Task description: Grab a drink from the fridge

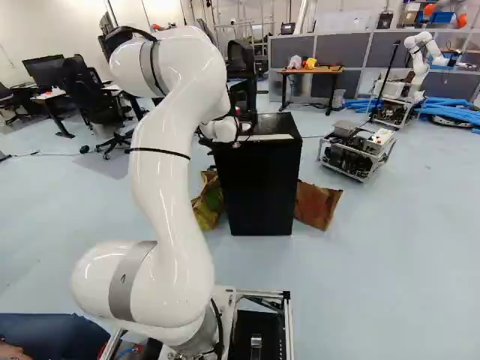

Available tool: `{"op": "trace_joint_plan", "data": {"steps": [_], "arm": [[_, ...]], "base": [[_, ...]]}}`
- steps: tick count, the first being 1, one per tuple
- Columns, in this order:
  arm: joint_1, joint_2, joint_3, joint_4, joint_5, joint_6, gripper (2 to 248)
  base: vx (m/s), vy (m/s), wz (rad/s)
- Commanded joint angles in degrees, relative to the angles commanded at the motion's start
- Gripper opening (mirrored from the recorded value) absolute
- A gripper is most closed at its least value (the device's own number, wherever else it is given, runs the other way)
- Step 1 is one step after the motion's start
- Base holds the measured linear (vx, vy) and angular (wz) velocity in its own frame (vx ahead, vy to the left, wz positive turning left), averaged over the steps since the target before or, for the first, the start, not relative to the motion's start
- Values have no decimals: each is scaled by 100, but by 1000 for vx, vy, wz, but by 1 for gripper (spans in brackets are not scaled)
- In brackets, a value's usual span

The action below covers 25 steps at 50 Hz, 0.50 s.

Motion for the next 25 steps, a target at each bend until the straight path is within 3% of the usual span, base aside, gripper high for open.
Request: {"op": "trace_joint_plan", "data": {"steps": [23,24,25], "arm": [[14,-13,-19,0,0,0,247],[14,-13,-19,0,0,0,217],[14,-13,-19,0,0,0,217]], "base": [[0,0,0],[0,0,0],[0,0,0]]}}
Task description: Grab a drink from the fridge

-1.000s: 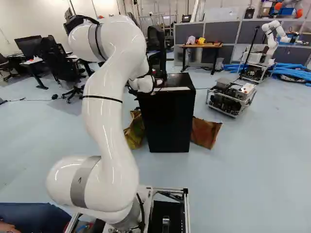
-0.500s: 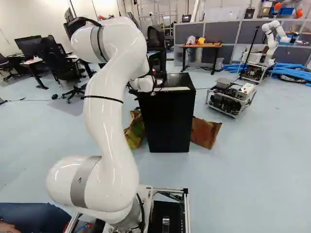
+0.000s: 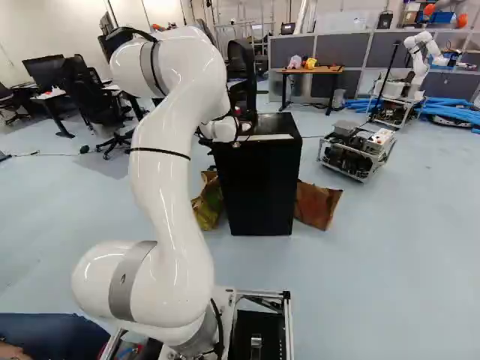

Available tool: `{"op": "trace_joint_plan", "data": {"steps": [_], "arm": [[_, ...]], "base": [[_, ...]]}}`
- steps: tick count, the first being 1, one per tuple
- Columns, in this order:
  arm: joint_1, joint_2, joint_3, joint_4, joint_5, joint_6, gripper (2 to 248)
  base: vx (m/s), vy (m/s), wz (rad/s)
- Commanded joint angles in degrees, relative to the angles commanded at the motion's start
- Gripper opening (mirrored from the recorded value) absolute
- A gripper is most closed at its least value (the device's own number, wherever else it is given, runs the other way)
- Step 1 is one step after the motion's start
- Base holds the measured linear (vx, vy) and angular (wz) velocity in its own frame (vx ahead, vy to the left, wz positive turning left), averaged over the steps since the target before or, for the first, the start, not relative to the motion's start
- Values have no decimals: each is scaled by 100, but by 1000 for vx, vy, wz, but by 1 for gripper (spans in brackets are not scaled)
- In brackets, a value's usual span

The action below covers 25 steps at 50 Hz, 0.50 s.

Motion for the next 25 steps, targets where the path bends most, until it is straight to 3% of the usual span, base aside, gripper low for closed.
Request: {"op": "trace_joint_plan", "data": {"steps": [3,4,9,10,14,15,25], "arm": [[0,0,0,0,0,0,217],[0,0,0,0,0,0,179],[0,0,0,0,0,0,179],[0,0,0,0,0,0,141],[0,0,0,0,0,0,141],[0,0,0,0,0,0,104],[0,11,1,0,0,0,98]], "base": [[0,0,0],[0,0,0],[0,0,0],[0,0,0],[0,0,0],[0,0,0],[0,0,0]]}}
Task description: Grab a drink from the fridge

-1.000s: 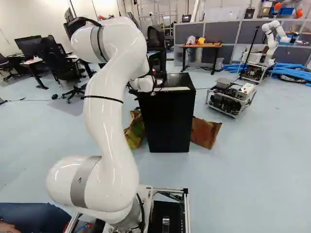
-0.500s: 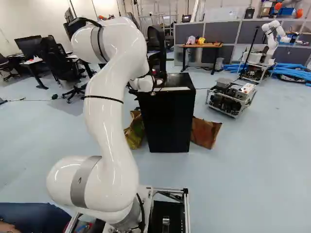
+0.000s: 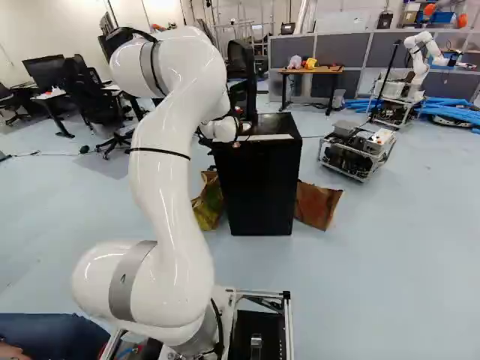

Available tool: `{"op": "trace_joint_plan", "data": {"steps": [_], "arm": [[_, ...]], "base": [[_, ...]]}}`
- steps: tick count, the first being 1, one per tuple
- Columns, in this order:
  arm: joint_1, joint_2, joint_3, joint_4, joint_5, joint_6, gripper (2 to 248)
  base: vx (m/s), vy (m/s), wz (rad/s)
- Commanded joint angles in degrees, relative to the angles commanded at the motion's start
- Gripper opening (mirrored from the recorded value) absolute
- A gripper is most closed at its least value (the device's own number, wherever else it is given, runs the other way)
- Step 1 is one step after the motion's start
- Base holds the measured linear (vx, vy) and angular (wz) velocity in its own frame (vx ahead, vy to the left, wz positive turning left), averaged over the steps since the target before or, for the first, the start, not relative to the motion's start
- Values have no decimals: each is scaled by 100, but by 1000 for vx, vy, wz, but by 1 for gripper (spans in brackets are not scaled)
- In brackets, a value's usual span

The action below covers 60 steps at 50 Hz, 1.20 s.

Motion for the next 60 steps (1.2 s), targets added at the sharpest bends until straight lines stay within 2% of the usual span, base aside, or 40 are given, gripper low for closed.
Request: {"op": "trace_joint_plan", "data": {"steps": [40,60], "arm": [[0,361,-1,0,0,0,98],[1,423,77,5,-1,0,98]], "base": [[0,0,0],[0,0,0]]}}
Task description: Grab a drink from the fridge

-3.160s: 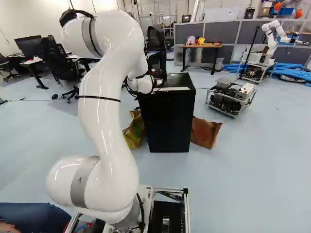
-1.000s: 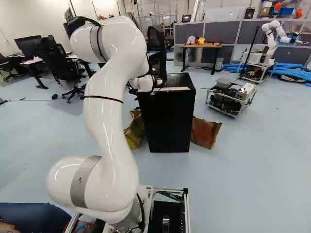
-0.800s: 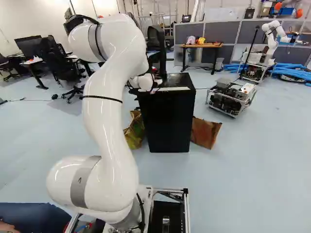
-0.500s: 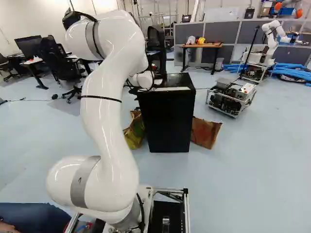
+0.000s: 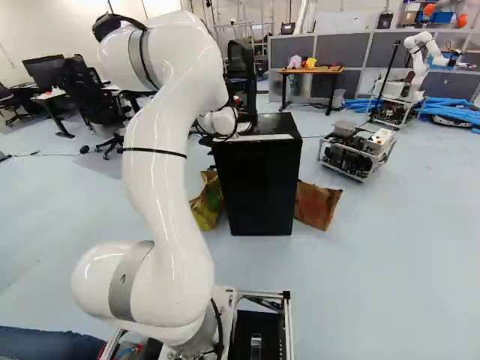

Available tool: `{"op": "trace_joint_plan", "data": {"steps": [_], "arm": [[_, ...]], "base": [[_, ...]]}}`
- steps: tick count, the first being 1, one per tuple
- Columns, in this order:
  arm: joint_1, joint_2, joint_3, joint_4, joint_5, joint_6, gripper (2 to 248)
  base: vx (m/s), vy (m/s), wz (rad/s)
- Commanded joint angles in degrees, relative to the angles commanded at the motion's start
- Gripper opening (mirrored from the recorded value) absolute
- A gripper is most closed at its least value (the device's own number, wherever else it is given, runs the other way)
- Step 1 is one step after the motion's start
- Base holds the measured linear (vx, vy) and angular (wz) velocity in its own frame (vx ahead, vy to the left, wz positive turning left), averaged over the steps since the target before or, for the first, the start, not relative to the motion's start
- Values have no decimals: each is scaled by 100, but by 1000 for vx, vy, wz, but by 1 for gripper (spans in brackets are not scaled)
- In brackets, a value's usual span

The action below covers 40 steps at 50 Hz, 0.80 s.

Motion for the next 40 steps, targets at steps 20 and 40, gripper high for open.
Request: {"op": "trace_joint_plan", "data": {"steps": [20,40], "arm": [[6,264,332,22,-6,0,98],[17,729,919,60,-16,0,98]], "base": [[0,0,0],[0,0,0]]}}
